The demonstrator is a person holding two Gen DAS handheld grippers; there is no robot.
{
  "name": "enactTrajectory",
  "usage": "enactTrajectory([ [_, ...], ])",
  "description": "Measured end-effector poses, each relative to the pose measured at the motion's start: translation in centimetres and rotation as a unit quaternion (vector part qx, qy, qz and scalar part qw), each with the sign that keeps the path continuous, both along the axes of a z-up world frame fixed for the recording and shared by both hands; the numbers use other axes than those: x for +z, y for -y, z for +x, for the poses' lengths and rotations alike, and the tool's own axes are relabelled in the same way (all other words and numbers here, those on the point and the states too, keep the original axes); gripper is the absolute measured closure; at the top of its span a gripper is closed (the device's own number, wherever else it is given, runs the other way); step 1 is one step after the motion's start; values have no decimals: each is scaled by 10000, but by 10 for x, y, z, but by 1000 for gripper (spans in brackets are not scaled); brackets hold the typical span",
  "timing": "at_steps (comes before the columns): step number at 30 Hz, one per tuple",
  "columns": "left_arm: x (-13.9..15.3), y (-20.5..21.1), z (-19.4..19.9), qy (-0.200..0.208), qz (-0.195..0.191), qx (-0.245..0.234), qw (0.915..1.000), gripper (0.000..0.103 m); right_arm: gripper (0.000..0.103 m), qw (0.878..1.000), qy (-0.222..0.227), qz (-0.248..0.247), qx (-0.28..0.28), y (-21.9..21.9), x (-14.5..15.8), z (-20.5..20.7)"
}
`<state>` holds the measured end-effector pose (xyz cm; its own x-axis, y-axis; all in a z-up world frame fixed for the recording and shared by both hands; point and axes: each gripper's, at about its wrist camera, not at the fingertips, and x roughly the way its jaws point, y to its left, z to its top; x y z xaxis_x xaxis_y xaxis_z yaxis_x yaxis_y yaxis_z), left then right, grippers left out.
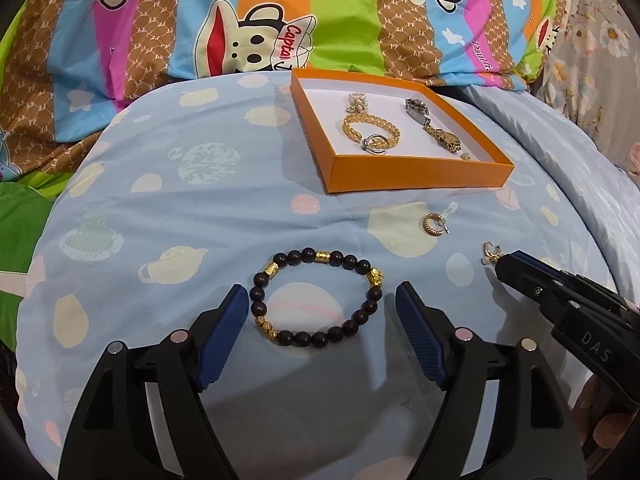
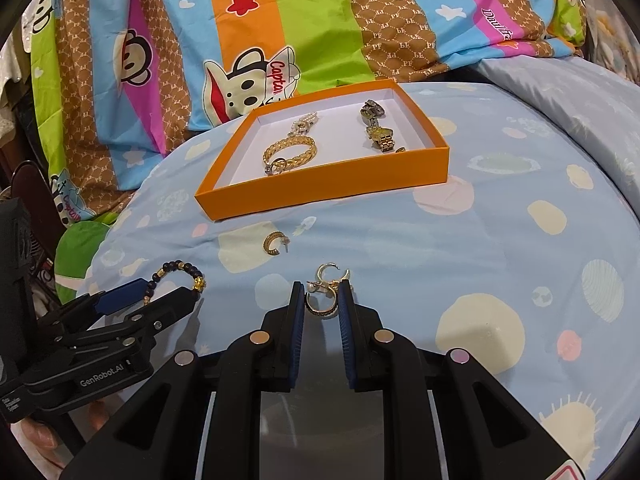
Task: Organize jewelry
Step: 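Close the right gripper on the charm earrings while the left gripper closes on the bracelet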
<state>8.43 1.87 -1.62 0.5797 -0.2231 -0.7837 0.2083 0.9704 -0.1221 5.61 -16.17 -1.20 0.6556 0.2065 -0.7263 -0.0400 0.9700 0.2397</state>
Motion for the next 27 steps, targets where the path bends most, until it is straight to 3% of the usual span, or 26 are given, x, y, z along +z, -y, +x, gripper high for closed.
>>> enactTrajectory([
  [8, -1, 8, 3, 5, 230, 0, 9997, 29, 87, 10000, 3, -5, 5, 0, 0, 0],
  [14, -1, 9, 2, 41, 321, 17, 9995, 38, 87, 10000, 5, 4, 0, 0, 0, 0],
  [27, 2, 11, -1, 91, 161, -166, 9997, 76, 87, 10000, 19, 21, -7, -1, 1, 0],
])
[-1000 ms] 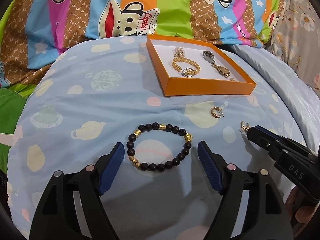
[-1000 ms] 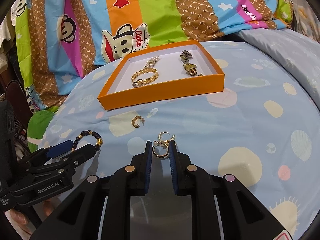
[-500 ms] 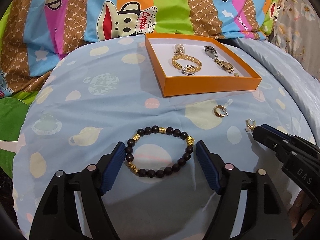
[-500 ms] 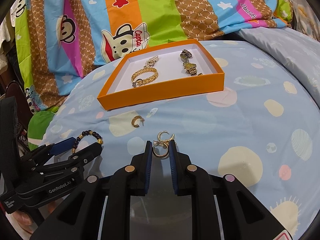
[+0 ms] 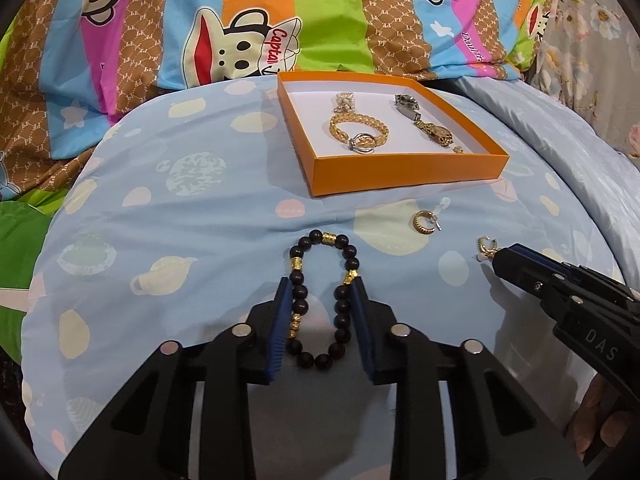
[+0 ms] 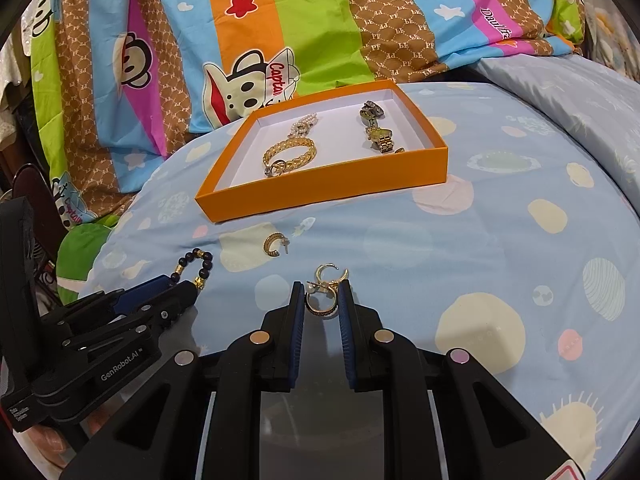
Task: Organize jewelry
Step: 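Close the right gripper on the charm earrings while the left gripper closes on the bracelet, then lift the bracelet and earrings and carry both toward the orange box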
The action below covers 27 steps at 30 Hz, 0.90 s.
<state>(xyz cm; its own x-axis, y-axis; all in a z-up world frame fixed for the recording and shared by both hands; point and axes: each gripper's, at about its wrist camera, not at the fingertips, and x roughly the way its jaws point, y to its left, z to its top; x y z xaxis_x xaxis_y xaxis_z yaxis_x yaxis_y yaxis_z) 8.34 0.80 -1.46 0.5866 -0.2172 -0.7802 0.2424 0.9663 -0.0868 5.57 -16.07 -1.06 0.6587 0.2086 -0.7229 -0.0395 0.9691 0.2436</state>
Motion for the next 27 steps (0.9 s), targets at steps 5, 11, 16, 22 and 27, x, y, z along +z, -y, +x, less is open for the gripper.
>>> enactTrajectory([
  [5, 1, -6, 0, -61, -260, -3, 9996, 77, 87, 10000, 3, 8, -3, 1, 0, 0],
  [11, 3, -21, 2, -138, -754, 155, 9969, 74, 87, 10000, 0, 34, -6, 0, 1, 0],
  [16, 1, -24, 4, -207, -836, 208, 9961, 67, 87, 10000, 6, 51, -5, 1, 1, -1],
  [22, 3, -29, 3, -182, -944, 280, 9950, 61, 87, 10000, 4, 53, -6, 1, 1, -1],
  [27, 1, -30, 4, -194, -857, 349, 9955, 61, 87, 10000, 6, 56, -8, 0, 1, -1],
])
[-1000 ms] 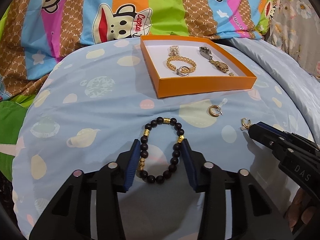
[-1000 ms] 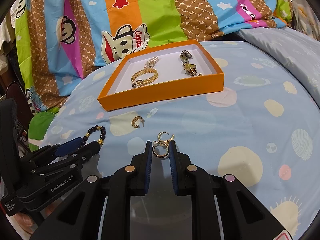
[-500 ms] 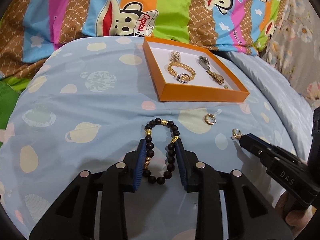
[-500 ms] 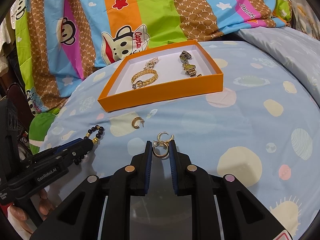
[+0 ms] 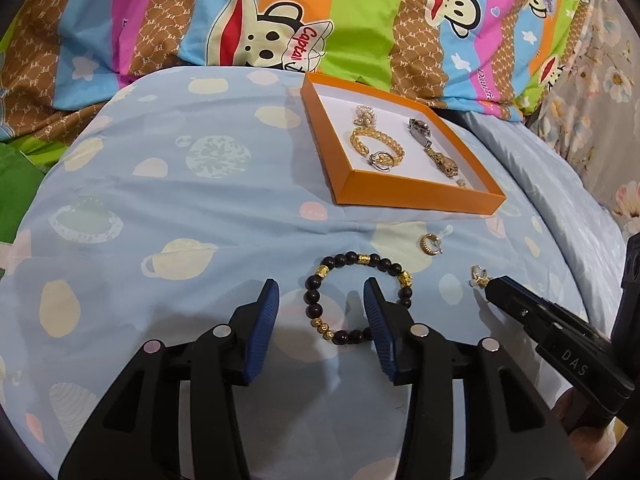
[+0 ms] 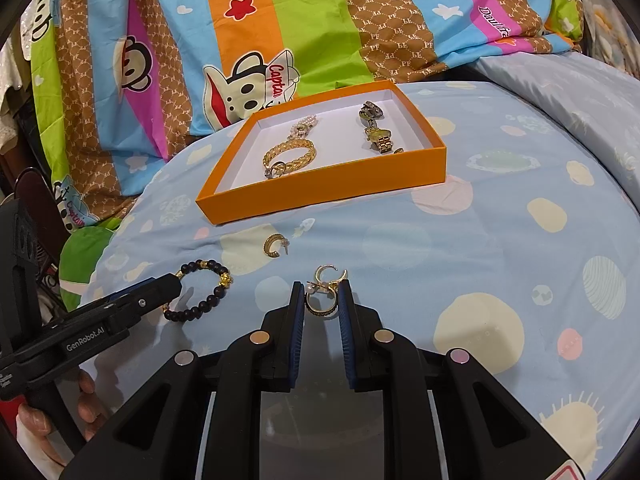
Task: Organize jewelry
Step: 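Lift the bracelet and earrings and carry both toward the orange box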
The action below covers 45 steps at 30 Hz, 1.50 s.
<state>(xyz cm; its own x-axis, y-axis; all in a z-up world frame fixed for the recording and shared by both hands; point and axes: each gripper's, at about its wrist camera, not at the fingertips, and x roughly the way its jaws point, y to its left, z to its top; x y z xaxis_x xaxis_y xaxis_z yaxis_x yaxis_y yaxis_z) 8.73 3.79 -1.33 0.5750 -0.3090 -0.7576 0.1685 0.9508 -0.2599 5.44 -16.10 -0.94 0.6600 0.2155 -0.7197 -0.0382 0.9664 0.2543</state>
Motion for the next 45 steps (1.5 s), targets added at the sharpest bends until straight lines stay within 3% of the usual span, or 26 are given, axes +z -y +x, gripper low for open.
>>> enactTrajectory([
  [3, -1, 8, -2, 54, 279, -85, 9996, 62, 87, 10000, 3, 5, -4, 0, 0, 0],
  [5, -1, 11, -2, 77, 372, -144, 9992, 69, 87, 10000, 4, 0, -2, 0, 0, 0],
  [9, -2, 13, -2, 66, 413, -207, 9989, 94, 87, 10000, 5, 4, 1, 1, 0, 0],
  [20, 7, 17, -9, 275, 365, -343, 9984, 96, 87, 9999, 123, -16, -22, 3, 3, -3],
  [34, 50, 29, -18, 719, 150, -657, 9951, 96, 87, 9994, 320, -159, -11, 6, 18, -6],
  [45, 86, 41, 4, 1184, 217, -721, 9901, 96, 87, 9979, 559, -340, 9, 18, 41, 16],
])
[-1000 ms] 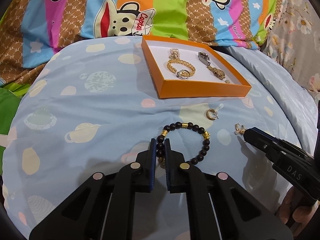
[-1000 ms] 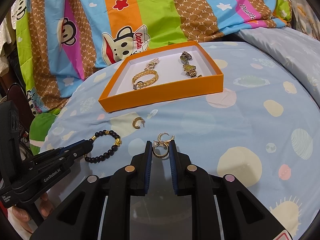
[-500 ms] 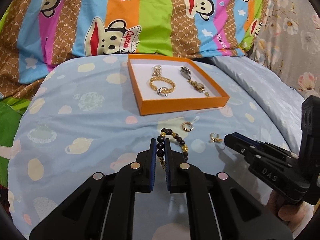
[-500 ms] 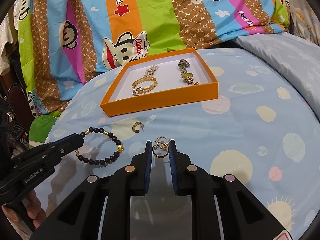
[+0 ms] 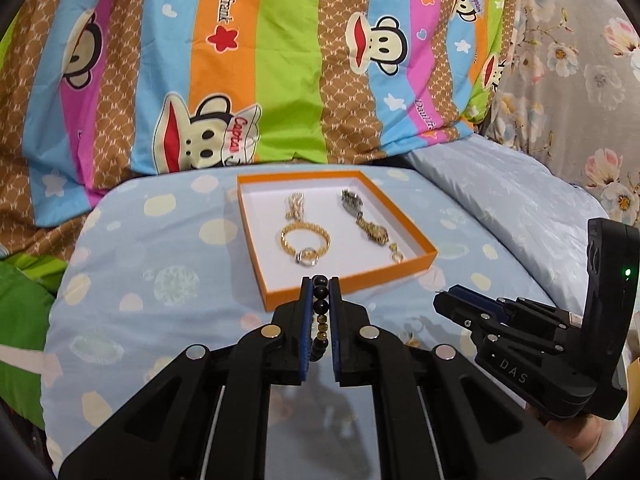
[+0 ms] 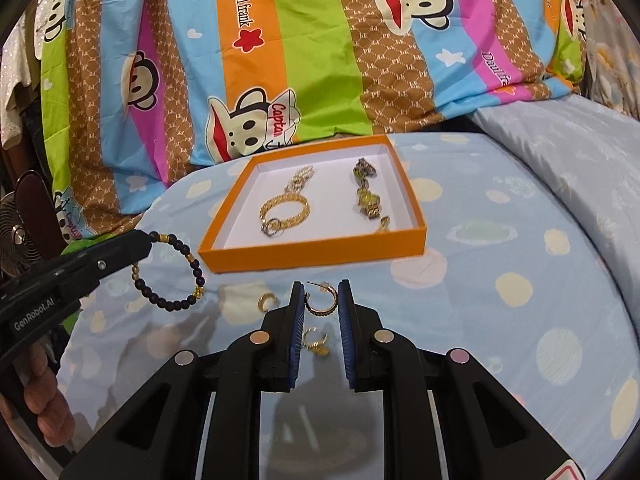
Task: Organize jewelry
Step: 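Lift the bracelet and earrings and carry both toward the orange box, then open both grippers to release the bracelet and earrings into the box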
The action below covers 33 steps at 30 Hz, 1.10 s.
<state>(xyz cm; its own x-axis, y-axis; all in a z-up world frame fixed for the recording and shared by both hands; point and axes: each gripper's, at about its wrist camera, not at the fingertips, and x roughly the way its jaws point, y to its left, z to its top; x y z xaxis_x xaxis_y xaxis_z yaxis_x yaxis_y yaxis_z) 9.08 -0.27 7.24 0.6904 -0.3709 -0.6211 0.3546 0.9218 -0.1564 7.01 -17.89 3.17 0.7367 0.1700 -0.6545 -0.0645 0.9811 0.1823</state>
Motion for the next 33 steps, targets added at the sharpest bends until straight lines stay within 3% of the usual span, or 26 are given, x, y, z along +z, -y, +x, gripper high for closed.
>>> enactTrajectory([
  [12, 24, 18, 49, 405, -36, 87, 9991, 96, 87, 9999, 122, -90, 14, 10, 17, 56],
  [21, 5, 23, 84, 240, -178, 233, 9993, 96, 87, 9999, 22, -78, 81, 6, 7, 94],
  [33, -24, 19, 103, -36, -175, 316, 9993, 96, 87, 9997, -218, -90, 108, 3, -19, 108],
])
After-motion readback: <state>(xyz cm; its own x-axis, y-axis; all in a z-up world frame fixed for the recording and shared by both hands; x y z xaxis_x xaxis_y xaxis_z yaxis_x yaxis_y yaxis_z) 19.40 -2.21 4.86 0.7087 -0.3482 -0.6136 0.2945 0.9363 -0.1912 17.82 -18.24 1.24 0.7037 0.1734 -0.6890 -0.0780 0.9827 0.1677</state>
